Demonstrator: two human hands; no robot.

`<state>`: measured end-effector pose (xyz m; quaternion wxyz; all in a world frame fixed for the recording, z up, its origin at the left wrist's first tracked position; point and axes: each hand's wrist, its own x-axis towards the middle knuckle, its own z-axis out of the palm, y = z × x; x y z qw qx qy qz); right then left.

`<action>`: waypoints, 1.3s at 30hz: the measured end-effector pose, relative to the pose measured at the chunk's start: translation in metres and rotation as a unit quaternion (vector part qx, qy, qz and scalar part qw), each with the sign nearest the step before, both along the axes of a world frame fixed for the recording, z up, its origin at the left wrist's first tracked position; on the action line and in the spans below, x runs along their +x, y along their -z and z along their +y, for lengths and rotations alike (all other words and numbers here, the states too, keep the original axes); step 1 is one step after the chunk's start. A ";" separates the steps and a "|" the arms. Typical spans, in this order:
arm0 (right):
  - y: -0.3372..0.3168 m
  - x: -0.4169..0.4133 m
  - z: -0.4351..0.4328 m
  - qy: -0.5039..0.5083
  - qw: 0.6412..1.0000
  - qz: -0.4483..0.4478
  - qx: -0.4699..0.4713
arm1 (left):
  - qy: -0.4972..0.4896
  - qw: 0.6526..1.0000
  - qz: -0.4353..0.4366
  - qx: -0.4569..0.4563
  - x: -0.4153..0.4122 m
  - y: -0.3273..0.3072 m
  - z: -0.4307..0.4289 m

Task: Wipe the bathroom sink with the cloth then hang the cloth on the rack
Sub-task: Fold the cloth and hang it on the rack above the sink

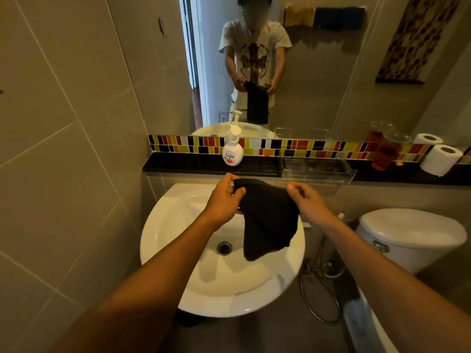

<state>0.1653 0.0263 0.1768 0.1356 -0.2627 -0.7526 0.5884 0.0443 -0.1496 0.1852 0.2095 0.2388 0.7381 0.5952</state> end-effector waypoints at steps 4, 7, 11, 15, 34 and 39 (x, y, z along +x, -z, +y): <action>0.019 0.009 0.000 -0.041 0.978 -0.032 -0.202 | -0.044 0.996 -0.079 0.026 0.006 0.007 0.004; 0.031 0.010 0.003 0.008 0.975 -0.021 -0.219 | -0.023 0.985 -0.173 -0.009 0.010 0.030 0.000; 0.043 0.015 0.001 -0.035 0.989 -0.103 -0.101 | -0.009 0.964 -0.255 -0.071 0.030 0.058 -0.004; 0.055 0.018 -0.003 -0.027 0.978 -0.200 0.054 | -0.048 0.958 -0.273 -0.068 0.037 0.064 0.005; 0.067 0.038 0.009 -0.109 0.958 -0.246 0.095 | 0.026 0.947 -0.244 -0.209 0.046 0.065 0.018; 0.069 0.043 0.013 -0.040 0.986 -0.158 -0.022 | 0.029 0.948 -0.272 -0.160 0.045 0.061 0.017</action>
